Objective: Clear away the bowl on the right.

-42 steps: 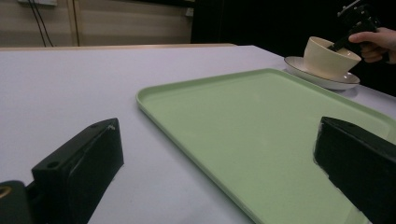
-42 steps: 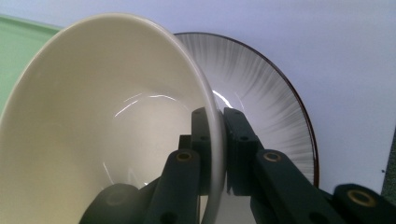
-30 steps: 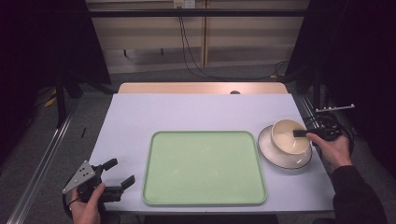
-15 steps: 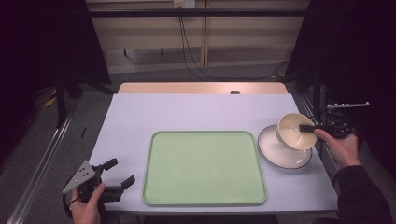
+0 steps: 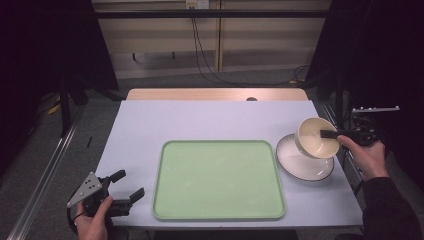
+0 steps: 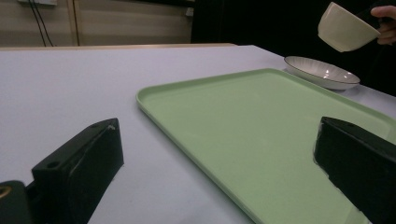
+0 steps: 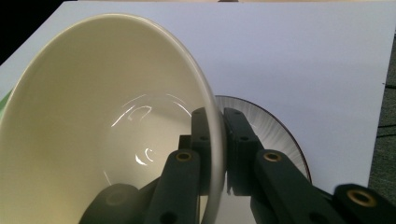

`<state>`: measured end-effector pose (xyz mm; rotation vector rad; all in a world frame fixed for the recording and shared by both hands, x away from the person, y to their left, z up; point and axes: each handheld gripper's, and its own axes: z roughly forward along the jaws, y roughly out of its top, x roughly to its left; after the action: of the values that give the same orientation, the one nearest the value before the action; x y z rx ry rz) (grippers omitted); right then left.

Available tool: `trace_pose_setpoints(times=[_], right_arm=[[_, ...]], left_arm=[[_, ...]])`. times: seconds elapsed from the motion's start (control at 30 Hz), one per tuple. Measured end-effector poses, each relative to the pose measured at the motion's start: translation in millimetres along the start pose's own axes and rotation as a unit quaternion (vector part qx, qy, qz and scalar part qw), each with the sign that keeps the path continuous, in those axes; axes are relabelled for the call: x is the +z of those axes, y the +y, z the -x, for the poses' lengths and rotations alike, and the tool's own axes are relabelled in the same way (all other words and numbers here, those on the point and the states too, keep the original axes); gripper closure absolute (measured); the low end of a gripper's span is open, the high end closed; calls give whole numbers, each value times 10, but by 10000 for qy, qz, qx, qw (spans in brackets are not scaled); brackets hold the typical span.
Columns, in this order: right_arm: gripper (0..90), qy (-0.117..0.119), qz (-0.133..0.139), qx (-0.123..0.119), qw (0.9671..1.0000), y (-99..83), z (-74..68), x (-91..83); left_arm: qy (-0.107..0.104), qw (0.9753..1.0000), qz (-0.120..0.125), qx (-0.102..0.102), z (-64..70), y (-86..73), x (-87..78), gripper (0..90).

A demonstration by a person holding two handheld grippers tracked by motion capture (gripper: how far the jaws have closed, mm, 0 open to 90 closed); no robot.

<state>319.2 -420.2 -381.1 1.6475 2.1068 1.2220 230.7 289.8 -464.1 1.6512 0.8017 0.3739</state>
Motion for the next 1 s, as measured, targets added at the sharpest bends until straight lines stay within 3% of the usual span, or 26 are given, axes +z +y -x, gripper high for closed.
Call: trace_pose_setpoints(times=[0.5,1.0], right_arm=[[840,57,-34,2,10000,66,-115,55],[840,214,-164,-269,9993,277,-351,248]], left_arm=[[32,10000,-20,9,-3,1,2,15],[25,10000,-19,20,-4,0,-2,15]])
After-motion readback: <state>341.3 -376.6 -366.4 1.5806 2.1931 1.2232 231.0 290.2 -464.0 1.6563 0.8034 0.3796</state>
